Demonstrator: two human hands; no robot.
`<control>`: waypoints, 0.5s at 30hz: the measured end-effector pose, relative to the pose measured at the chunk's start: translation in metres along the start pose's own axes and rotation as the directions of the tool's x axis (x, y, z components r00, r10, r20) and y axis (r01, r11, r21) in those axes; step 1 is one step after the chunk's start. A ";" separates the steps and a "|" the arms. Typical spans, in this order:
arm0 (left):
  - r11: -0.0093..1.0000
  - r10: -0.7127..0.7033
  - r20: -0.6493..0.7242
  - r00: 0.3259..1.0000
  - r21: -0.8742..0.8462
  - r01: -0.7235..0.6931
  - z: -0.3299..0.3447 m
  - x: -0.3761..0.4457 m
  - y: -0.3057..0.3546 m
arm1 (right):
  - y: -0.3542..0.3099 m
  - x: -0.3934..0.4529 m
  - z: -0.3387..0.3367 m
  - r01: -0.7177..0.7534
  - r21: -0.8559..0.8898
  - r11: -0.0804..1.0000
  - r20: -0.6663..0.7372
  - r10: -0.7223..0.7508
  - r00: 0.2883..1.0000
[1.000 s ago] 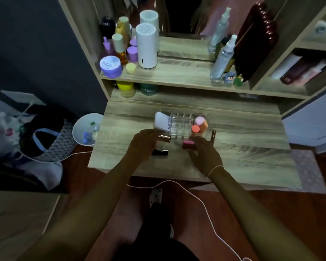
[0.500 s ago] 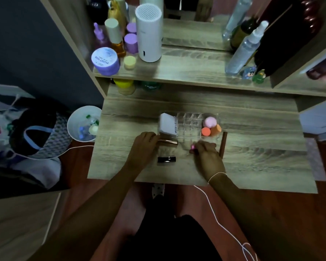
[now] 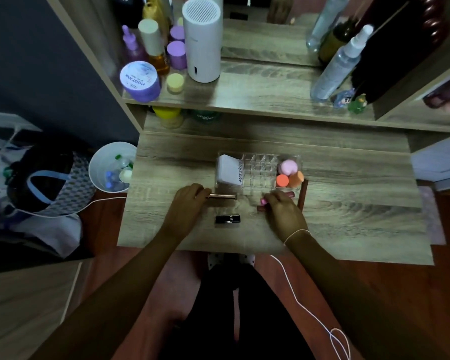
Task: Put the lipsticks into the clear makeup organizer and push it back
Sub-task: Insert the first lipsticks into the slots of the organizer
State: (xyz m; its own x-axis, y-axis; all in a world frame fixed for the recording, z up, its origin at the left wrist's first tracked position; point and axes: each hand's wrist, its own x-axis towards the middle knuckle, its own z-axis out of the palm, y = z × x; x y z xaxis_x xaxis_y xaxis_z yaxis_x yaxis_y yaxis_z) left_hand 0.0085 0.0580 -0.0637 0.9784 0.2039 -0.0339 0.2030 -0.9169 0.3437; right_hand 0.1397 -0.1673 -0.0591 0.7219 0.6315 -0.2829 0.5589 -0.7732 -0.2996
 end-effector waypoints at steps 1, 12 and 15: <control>1.000 -0.008 -0.007 1.000 -0.008 0.008 -0.001 -0.001 0.001 | 0.001 0.002 -0.001 0.005 -0.013 1.000 0.010 -0.005 1.000; 0.986 -0.089 -0.113 0.990 -0.152 0.071 -0.028 0.014 0.033 | 0.008 0.013 -0.011 0.096 -0.153 0.984 0.097 -0.082 0.992; 0.961 -0.138 -0.142 0.980 -0.260 0.097 -0.029 0.025 0.042 | 0.008 0.010 -0.013 0.146 -0.138 0.980 0.045 -0.141 0.989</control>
State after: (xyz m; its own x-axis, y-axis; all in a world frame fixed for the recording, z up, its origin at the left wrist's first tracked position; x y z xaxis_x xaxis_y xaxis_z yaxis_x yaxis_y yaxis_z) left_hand 0.0399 0.0342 -0.0230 0.9256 0.3749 0.0524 0.2803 -0.7717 0.5709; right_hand 0.1569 -0.1679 -0.0530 0.6168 0.7362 -0.2784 0.7091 -0.6733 -0.2094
